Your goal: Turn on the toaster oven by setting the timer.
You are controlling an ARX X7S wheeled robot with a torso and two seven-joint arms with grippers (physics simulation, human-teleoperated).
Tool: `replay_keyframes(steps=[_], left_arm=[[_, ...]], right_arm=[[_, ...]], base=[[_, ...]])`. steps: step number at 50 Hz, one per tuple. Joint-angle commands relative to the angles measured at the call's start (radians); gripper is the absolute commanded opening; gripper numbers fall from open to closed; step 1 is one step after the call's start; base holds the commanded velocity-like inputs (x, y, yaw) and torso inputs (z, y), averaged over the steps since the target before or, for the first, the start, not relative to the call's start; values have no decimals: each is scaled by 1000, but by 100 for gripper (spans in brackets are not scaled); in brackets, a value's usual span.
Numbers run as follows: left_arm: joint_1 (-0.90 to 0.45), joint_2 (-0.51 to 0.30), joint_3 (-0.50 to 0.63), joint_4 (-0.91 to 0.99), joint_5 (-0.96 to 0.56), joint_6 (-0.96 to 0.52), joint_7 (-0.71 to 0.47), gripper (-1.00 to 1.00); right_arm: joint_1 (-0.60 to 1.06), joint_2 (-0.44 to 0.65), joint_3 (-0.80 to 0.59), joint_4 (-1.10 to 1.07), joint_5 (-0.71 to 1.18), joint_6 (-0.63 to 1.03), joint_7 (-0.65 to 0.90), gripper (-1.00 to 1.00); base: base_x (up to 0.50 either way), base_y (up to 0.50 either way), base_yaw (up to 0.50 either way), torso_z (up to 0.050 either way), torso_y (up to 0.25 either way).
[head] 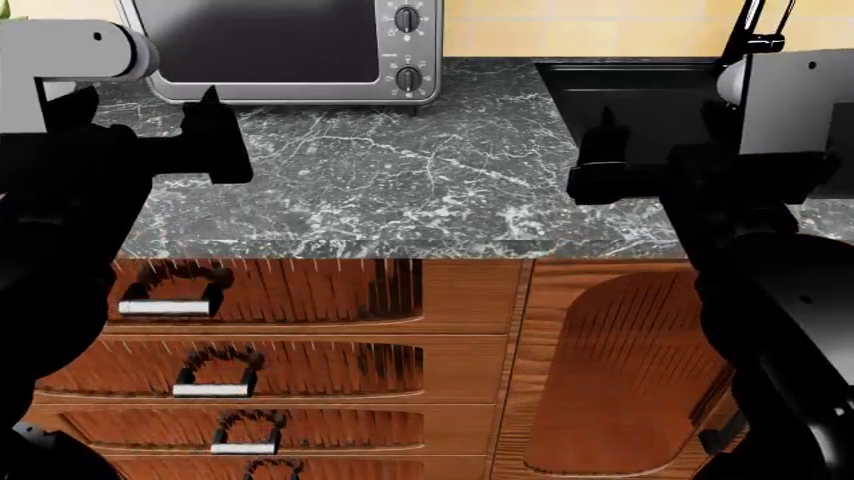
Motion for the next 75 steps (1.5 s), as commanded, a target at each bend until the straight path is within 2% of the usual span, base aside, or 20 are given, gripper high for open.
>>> replay_keyframes(steps=[1, 2, 3, 34, 49, 75], left_arm=[[31, 2, -9, 16, -16, 24, -20, 100], [103, -25, 34, 72, 13, 103, -11, 100], [106, -27, 36, 70, 14, 108, -11, 100], [107, -41, 44, 68, -2, 122, -31, 100], [105, -48, 46, 63, -13, 129, -40, 100], [107, -55, 47, 63, -38, 135, -56, 100]], right_arm=[[-18, -1, 8, -2, 4, -17, 6, 100], [-88, -8, 20, -31, -1, -92, 4, 100], [-90, -8, 20, -30, -1, -95, 4, 100], [-101, -2, 17, -14, 28, -118, -5, 100], [-99, 1, 17, -9, 34, -129, 1, 100], [-106, 10, 11, -18, 47, -140, 10, 100]], base=[[0, 0, 0, 0, 0], [0, 0, 0, 0, 0], [0, 0, 0, 0, 0], [8, 4, 0, 0, 0], [496, 296, 0, 0, 0], [500, 32, 0, 0, 1]])
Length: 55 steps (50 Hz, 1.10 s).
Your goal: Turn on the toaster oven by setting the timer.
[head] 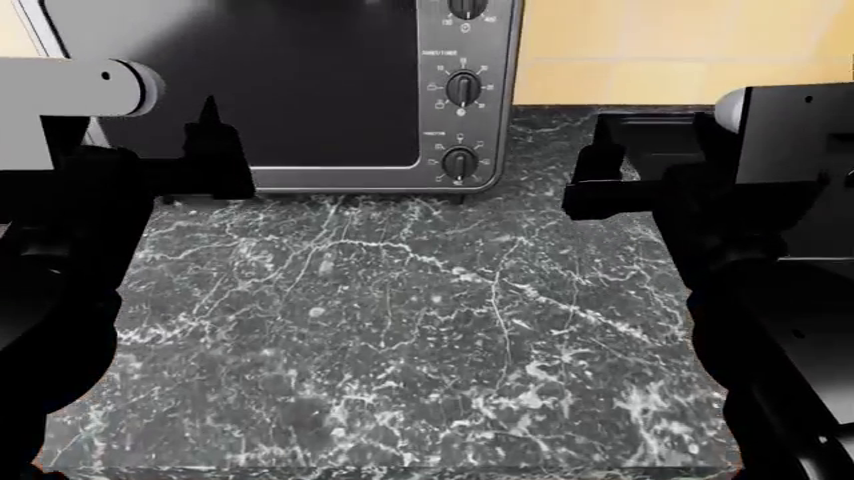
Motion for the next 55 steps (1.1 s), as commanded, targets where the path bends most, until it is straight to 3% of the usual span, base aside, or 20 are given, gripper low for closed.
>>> replay_keyframes(steps=[1, 21, 28, 30, 34, 36, 42, 55], left_arm=[[2, -4, 3, -2, -7, 7, -7, 100], [0, -12, 15, -11, -18, 20, -17, 100], [0, -15, 12, -9, -28, 17, -22, 100], [1, -17, 10, -6, -31, 16, -23, 100], [-2, -17, 10, -8, -34, 17, -26, 100], [-3, -17, 10, -10, -36, 18, -27, 100], [-2, -17, -4, -3, -50, 9, -33, 100], [1, -19, 4, -15, -53, 25, -35, 100]], right_arm=[[-5, 4, -5, -5, 6, -10, 4, 100], [17, 4, 3, -35, 26, 44, 22, 100], [126, -2, 22, -111, 89, 263, 30, 100], [164, 54, 46, -49, 327, 267, 225, 100], [264, 165, 49, 138, 927, 264, 801, 100], [287, 177, 29, 188, 1203, 257, 935, 100], [321, 196, -43, 242, 1398, 206, 1143, 100], [324, 175, -128, 260, 1500, 105, 1298, 100]], base=[[500, 262, 0, 0, 0], [71, 46, 0, 0, 1], [0, 0, 0, 0, 0], [0, 0, 0, 0, 0], [0, 0, 0, 0, 0], [0, 0, 0, 0, 0], [0, 0, 0, 0, 0], [0, 0, 0, 0, 0]])
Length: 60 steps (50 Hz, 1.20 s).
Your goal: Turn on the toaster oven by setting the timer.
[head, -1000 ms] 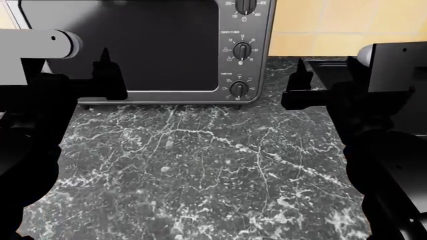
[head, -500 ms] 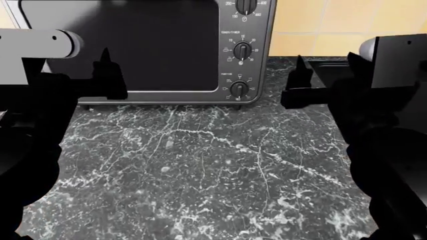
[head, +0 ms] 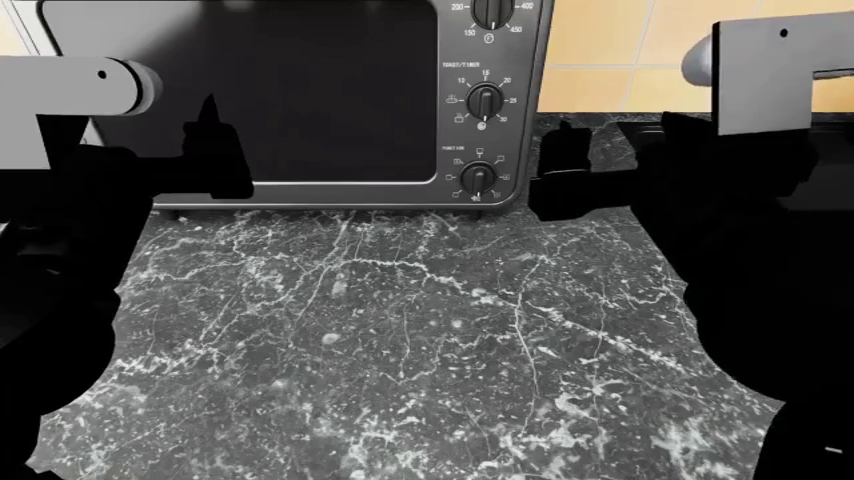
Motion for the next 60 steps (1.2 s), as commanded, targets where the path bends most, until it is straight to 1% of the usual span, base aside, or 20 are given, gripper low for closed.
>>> replay_keyframes(steps=[1, 3, 10, 15, 19, 22, 31, 35, 54, 60], left_arm=[[1, -2, 5, -10, -3, 11, -3, 100], [2, -3, 6, -11, -3, 15, -2, 100], [6, -4, 0, -5, -14, 12, -8, 100], [10, -5, -12, 5, -27, 3, -13, 100], [10, -6, -9, 4, -29, 3, -17, 100], [11, -7, -6, 1, -29, 8, -17, 100], [11, -10, -4, -2, -32, 13, -22, 100], [14, -11, -15, 6, -44, 5, -27, 100], [14, -17, -12, 3, -56, 12, -37, 100], [13, -18, -6, -1, -57, 17, -40, 100]], right_arm=[[30, 4, -63, 47, 210, -60, 219, 100], [29, 1, -73, 47, 228, -73, 237, 100], [39, -18, -85, 63, 167, -84, 198, 100], [47, -27, -99, 101, 164, -101, 202, 100], [56, -38, -122, 115, 202, -126, 253, 100], [59, -49, -128, 136, 170, -137, 240, 100], [63, -55, -149, 165, 163, -160, 247, 100], [65, -51, -150, 184, 200, -167, 239, 100], [67, -36, -173, 180, 202, -193, 230, 100], [87, -33, -189, 127, 218, -213, 300, 100]], base=[[0, 0, 0, 0, 0], [0, 0, 0, 0, 0], [0, 0, 0, 0, 0], [0, 0, 0, 0, 0], [0, 0, 0, 0, 0], [0, 0, 0, 0, 0], [0, 0, 0, 0, 0], [0, 0, 0, 0, 0], [0, 0, 0, 0, 0], [0, 0, 0, 0, 0]])
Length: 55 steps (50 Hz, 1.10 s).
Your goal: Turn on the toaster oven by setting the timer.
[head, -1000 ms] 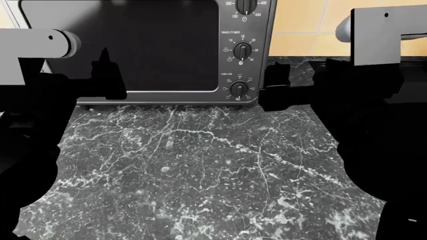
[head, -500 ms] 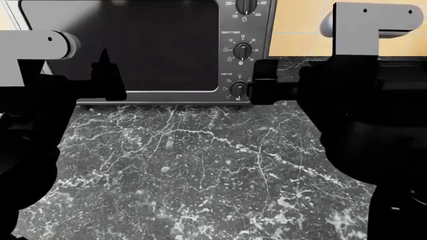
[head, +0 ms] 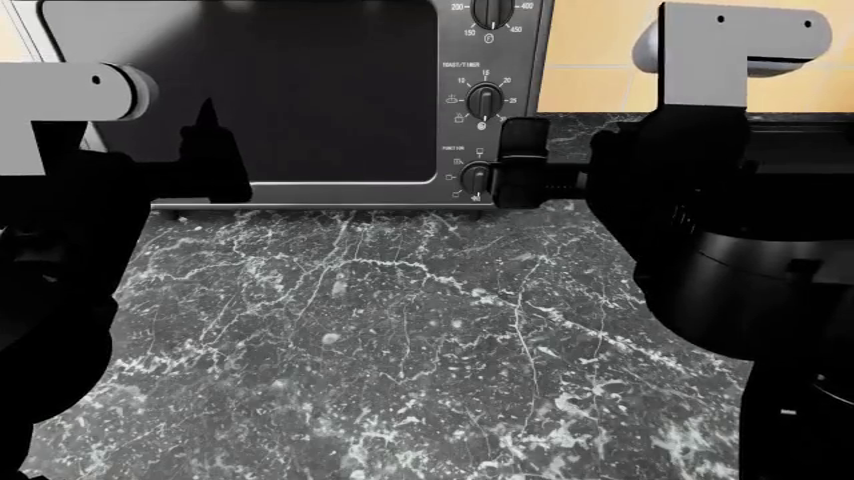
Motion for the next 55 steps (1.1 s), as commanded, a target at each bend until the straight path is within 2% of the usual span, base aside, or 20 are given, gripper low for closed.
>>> replay_keyframes(steps=[1, 5, 7, 14, 27, 38, 45, 55], left_arm=[[-1, -2, 3, -2, -8, 3, -7, 100], [2, -4, 0, 1, -13, 3, -9, 100], [1, -2, -1, -1, -16, 2, -12, 100], [-2, -4, 10, -12, -12, 14, -11, 100], [5, -8, -4, -2, -32, 8, -23, 100], [1, -10, 7, -16, -29, 22, -25, 100], [5, -12, -1, -13, -39, 21, -30, 100], [7, -15, 0, -12, -47, 24, -35, 100]], right_arm=[[23, 4, -24, -37, 30, -31, 63, 100], [42, 6, -50, -51, 41, -62, 110, 100], [61, 36, -113, -72, 51, -121, 119, 100], [199, 185, -508, -122, 133, -485, 120, 100], [385, 263, -888, -170, 238, -789, 119, 100], [518, 285, -1142, -148, 263, -981, 117, 100], [673, 282, -1395, -164, 263, -1197, 120, 100], [774, 234, -1550, -180, 286, -1350, 117, 100]], base=[[0, 0, 0, 0, 0], [0, 0, 0, 0, 0], [0, 0, 0, 0, 0], [0, 0, 0, 0, 0], [0, 0, 0, 0, 0], [0, 0, 0, 0, 0], [0, 0, 0, 0, 0], [0, 0, 0, 0, 0]])
